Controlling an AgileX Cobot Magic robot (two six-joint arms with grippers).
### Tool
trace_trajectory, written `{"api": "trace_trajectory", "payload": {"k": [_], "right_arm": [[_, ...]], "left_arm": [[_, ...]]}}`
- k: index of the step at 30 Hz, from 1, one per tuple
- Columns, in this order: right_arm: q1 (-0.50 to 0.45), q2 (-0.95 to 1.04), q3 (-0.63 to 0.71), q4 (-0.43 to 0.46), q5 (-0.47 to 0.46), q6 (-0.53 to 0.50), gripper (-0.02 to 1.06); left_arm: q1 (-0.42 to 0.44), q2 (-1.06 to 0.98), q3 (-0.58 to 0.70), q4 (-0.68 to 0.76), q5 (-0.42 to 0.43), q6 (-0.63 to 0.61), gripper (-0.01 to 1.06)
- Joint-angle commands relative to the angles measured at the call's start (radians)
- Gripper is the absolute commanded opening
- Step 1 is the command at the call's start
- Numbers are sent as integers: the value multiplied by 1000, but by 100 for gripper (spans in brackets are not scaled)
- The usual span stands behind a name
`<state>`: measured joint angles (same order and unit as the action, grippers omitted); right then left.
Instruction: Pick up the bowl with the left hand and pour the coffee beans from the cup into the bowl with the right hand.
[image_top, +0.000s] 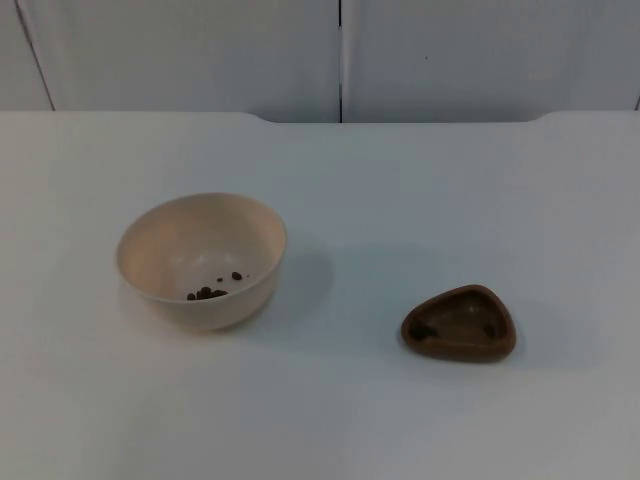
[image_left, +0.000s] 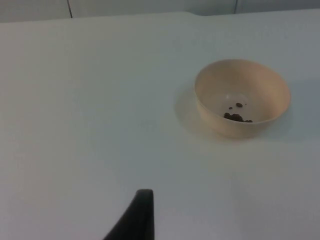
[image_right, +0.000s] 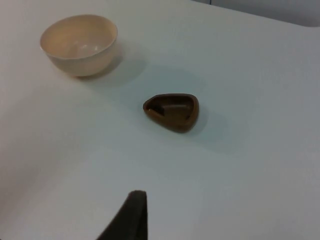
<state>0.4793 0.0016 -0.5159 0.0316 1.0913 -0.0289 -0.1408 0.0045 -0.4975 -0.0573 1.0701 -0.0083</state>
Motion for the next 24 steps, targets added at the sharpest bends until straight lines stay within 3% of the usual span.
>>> {"api": "trace_trajectory", "payload": {"k": [1,24], "right_arm": [[-3,-2,2,-4,-12,-10,105],[-3,-2,2,-3,-12,-10,105]], "left_arm": [[2,-4,4,3,3,2,105],[2,-4,4,3,3,2,105]]}}
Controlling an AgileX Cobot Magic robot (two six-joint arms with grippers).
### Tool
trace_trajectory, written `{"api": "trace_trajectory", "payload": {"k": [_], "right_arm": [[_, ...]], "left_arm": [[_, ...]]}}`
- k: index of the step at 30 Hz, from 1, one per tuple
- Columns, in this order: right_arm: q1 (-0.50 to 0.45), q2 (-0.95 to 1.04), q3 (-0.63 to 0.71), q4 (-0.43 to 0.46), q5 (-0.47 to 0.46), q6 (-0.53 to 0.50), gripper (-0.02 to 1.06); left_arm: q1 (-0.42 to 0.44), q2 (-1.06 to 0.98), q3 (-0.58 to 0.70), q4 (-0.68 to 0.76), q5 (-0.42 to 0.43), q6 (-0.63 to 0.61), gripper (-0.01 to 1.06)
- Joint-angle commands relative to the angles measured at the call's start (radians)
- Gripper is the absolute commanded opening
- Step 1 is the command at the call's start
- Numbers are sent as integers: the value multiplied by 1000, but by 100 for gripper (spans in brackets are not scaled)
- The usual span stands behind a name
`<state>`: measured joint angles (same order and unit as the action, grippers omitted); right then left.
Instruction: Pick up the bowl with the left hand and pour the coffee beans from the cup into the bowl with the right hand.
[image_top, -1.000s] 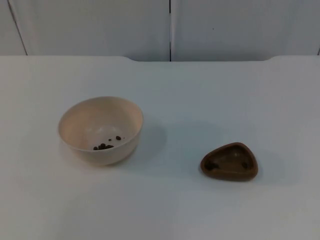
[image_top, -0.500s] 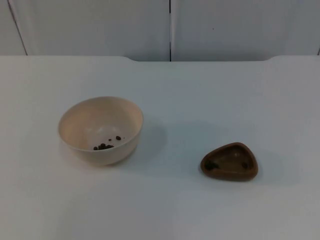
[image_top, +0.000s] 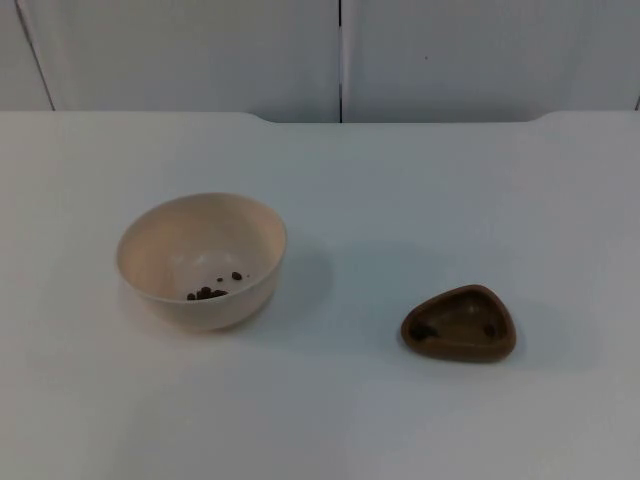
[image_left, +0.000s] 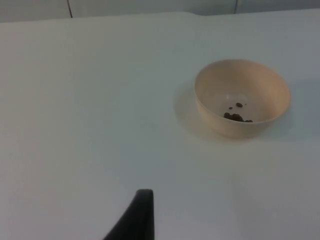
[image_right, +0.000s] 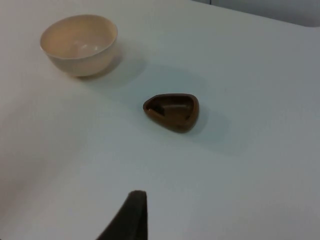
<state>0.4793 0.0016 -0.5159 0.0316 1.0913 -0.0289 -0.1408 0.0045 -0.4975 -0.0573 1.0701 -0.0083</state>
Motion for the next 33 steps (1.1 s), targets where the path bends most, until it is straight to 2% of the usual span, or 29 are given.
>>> {"api": "trace_trajectory", "payload": {"k": [1,8,21,33], "right_arm": [[-3,-2,2,-3,-12,-10,105],[-8,-2,2,-3,-12,-10,105],[-7,-2,2,-1,-12,-10,105],[-7,-2,2,-1,-12,-10,105]], "left_arm": [[2,-4,4,3,3,2,105],[2,-4,4,3,3,2,105],[172,-4,4,3,3,2,105],[177,-4,4,3,3,2,105]]}}
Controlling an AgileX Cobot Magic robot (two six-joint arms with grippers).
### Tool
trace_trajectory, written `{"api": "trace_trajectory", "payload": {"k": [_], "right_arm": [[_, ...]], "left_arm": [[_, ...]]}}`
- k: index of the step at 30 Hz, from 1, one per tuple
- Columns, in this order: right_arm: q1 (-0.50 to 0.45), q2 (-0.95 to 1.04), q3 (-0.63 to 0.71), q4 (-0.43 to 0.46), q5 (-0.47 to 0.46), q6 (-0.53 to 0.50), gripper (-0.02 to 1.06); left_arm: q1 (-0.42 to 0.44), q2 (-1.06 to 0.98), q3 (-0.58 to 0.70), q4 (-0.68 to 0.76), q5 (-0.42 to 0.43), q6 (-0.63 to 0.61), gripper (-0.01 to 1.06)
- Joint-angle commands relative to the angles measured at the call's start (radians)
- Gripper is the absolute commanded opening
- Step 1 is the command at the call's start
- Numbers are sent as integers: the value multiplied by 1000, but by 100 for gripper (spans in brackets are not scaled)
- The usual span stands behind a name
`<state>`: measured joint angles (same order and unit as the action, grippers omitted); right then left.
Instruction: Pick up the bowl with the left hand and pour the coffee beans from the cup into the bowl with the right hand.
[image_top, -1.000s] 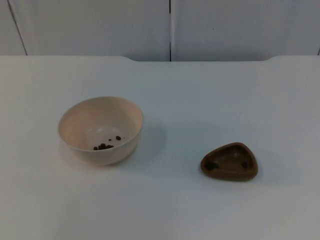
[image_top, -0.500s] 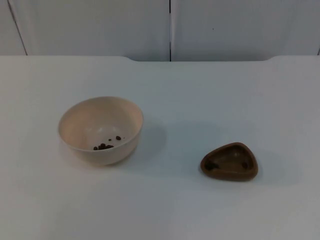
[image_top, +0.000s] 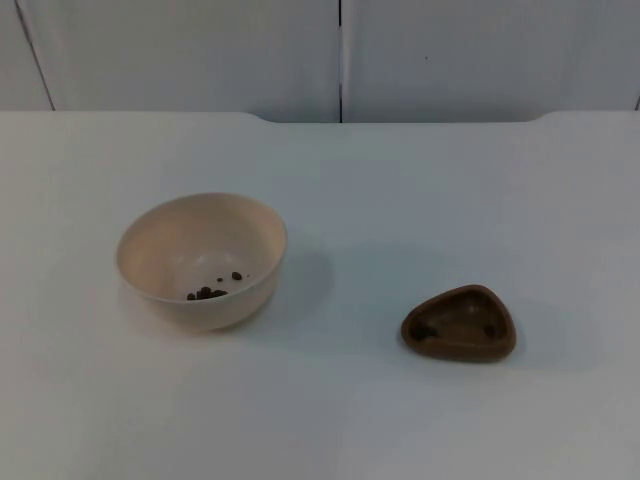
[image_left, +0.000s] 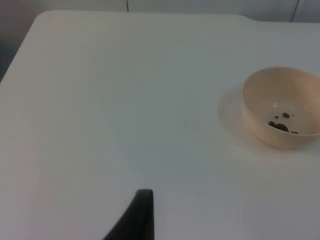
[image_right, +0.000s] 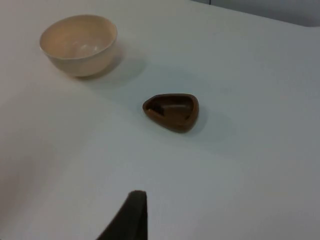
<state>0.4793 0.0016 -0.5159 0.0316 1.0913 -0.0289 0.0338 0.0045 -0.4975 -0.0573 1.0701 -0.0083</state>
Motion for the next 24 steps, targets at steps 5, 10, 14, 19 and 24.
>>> {"api": "trace_trajectory", "payload": {"k": [5,10,14,19,24], "right_arm": [[-31,-2,2,-1,-12,-10,105],[-121,-2,2,-1,-12,-10,105],[-184,-2,2,-1,-12,-10,105],[-276,-2,2,-1,-12,-10,105],[-355,-2,2,-3,-12,-10,105]], "left_arm": [[2,-4,4,3,3,2,105],[2,-4,4,3,3,2,105],[2,-4,4,3,3,2,105],[2,-4,4,3,3,2,105],[2,-4,4,3,3,2,105]]}}
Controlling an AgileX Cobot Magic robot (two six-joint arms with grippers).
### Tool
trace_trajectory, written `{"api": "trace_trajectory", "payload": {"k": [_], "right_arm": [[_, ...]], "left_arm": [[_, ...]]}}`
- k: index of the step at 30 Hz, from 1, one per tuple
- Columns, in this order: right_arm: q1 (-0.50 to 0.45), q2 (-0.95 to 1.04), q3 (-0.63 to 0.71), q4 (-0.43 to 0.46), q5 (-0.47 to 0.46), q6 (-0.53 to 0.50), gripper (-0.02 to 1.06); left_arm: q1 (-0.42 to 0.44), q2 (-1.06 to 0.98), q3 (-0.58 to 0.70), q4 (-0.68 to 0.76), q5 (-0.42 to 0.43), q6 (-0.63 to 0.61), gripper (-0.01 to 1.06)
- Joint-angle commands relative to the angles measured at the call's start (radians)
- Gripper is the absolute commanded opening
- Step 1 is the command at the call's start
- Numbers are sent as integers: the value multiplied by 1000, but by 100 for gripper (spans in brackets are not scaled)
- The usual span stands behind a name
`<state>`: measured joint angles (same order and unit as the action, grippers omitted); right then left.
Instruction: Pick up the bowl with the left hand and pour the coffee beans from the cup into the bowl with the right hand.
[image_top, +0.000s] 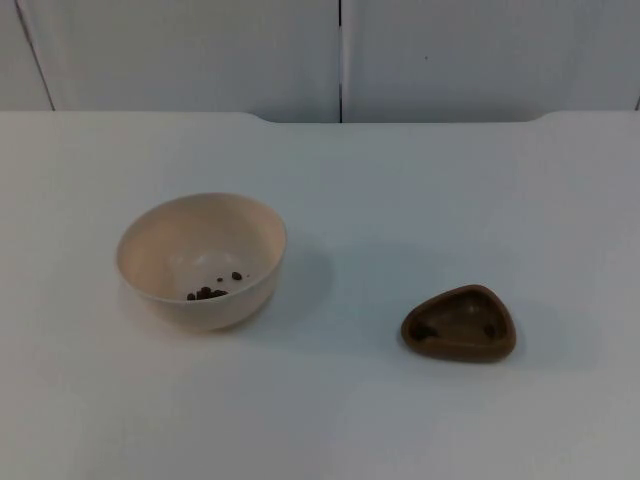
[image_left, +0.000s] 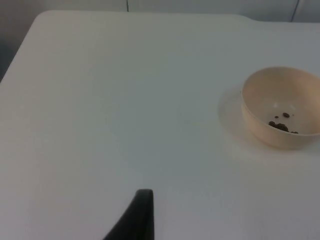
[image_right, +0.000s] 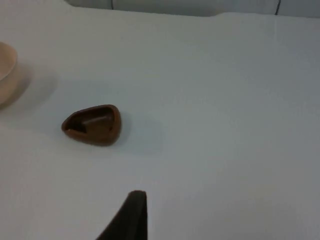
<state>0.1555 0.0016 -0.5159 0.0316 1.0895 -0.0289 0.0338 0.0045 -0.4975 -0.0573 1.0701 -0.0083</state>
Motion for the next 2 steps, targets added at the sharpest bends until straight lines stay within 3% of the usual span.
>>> {"api": "trace_trajectory", "payload": {"k": [1,2], "right_arm": [[-45,-2,2,-3,-11,-10,105],[-45,-2,2,-3,-11,-10,105]], "left_arm": [[2,-4,4,3,3,2,105],[2,-4,4,3,3,2,105]]}}
